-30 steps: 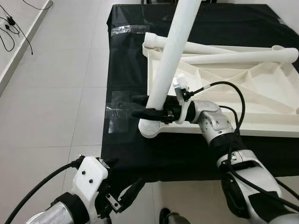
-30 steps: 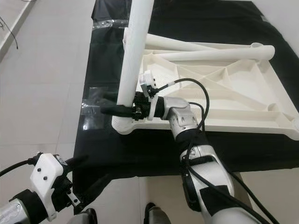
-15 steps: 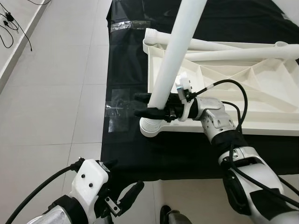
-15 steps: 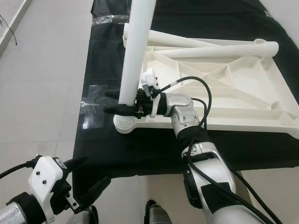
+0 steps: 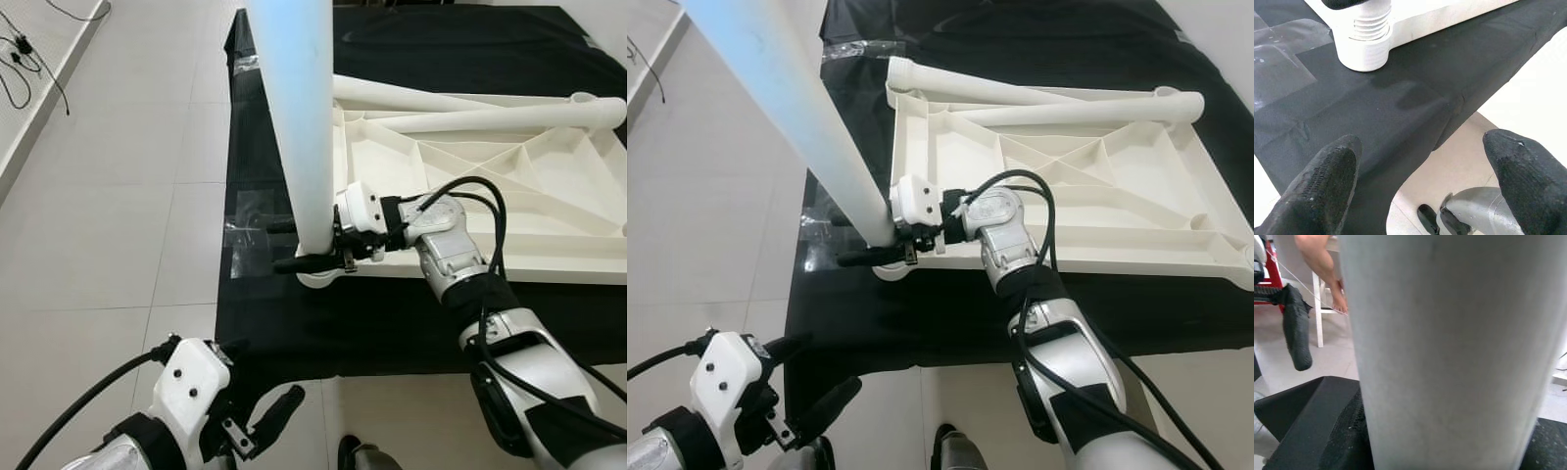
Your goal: Building children table
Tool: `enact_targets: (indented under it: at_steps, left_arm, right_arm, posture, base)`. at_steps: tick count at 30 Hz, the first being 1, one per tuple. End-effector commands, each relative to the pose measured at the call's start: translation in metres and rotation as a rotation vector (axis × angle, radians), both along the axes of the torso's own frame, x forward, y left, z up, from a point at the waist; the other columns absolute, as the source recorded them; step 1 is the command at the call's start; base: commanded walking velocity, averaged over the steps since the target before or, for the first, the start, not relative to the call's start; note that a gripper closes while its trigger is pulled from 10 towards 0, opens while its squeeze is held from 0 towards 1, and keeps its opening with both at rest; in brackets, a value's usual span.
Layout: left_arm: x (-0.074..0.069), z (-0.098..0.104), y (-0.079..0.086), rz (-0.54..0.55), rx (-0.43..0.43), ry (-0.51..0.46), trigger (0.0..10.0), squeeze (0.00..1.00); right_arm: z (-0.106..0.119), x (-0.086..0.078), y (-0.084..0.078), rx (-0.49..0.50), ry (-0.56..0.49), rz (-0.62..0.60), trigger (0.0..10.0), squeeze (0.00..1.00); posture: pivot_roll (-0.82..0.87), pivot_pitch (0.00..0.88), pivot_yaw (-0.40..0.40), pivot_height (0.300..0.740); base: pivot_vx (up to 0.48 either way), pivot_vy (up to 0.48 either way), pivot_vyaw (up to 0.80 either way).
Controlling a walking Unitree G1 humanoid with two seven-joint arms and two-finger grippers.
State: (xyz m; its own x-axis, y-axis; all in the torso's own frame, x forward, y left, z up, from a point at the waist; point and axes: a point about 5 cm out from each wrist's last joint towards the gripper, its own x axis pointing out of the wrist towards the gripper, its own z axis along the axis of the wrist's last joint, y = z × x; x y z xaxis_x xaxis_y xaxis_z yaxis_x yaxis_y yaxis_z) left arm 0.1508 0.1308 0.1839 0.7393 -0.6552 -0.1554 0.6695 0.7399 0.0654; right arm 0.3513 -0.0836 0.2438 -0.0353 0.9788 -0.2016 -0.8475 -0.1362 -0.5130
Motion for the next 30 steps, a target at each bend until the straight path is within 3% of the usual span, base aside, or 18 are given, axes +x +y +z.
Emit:
enact_targets:
  at_steps: [1, 3, 6, 10, 21, 24, 26, 27, 28, 29, 30]
  left_arm:
    - [-0.004, 0.001, -0.002, -0.018, 0.012, -0.004, 10.0, 0.0]
    - [-0.004, 0.001, -0.002, -0.018, 0.012, -0.004, 10.0, 0.0]
    - [-0.004, 0.002, -0.003, -0.017, 0.011, -0.008, 10.0, 0.0]
    - [-0.004, 0.002, -0.003, -0.018, 0.011, -0.009, 10.0, 0.0]
    - [-0.005, 0.003, -0.005, -0.026, 0.01, -0.007, 10.0, 0.0]
    - [-0.004, 0.001, -0.006, -0.026, 0.006, -0.005, 10.0, 0.0]
    - [-0.004, 0.001, -0.006, -0.026, 0.006, -0.005, 10.0, 0.0]
    - [-0.004, 0.0, -0.007, -0.023, 0.001, -0.004, 10.0, 0.0]
    - [-0.004, 0.0, -0.007, -0.023, 0.001, -0.004, 10.0, 0.0]
    - [-0.004, -0.001, -0.008, -0.015, -0.006, -0.006, 10.0, 0.0]
    - [-0.004, -0.001, -0.008, -0.015, -0.006, -0.006, 10.0, 0.0]
  right_arm:
    - [-0.041, 0.0, -0.006, -0.079, 0.201, -0.041, 10.0, 0.0]
    - [-0.041, 0.0, -0.006, -0.079, 0.201, -0.041, 10.0, 0.0]
    - [-0.042, 0.01, -0.008, 0.077, 0.376, -0.16, 10.0, 0.0]
    - [-0.048, 0.013, -0.009, 0.149, 0.442, -0.229, 10.0, 0.0]
    - [-0.062, 0.009, -0.011, 0.163, 0.424, -0.286, 10.0, 0.0]
    - [-0.068, 0.01, -0.009, 0.132, 0.411, -0.398, 10.0, 0.0]
    - [-0.068, 0.01, -0.009, 0.132, 0.411, -0.398, 10.0, 0.0]
    - [-0.073, 0.009, -0.008, 0.13, 0.402, -0.481, 10.0, 0.0]
    - [-0.073, 0.009, -0.008, 0.13, 0.402, -0.481, 10.0, 0.0]
    - [-0.076, 0.004, -0.004, 0.207, 0.373, -0.689, 10.0, 0.0]
    - [-0.076, 0.004, -0.004, 0.207, 0.373, -0.689, 10.0, 0.0]
  posture:
    - [0.07, 0.36, -0.063, 0.74]
    - [0.07, 0.36, -0.063, 0.74]
    - [0.07, 0.363, -0.067, 0.74]
    - [0.07, 0.367, -0.067, 0.74]
    - [0.07, 0.376, -0.064, 0.74]
    - [0.04, 0.371, -0.084, 0.74]
    - [0.04, 0.371, -0.084, 0.74]
    - [0.01, 0.352, -0.125, 0.74]
    - [0.01, 0.352, -0.125, 0.74]
    - [-0.02, 0.337, -0.158, 0.74]
    - [-0.02, 0.337, -0.158, 0.74]
  base:
    - [0.0, 0.0, 0.0]
    - [0.0, 0.0, 0.0]
    - [0.0, 0.0, 0.0]
    - [0.0, 0.0, 0.0]
    - [0.0, 0.0, 0.0]
    - [0.0, 0.0, 0.0]
    - [0.0, 0.0, 0.0]
    - [0.0, 0.0, 0.0]
    - [0.0, 0.0, 0.0]
    - [0.0, 0.0, 0.0]
    - [0.0, 0.0, 0.0]
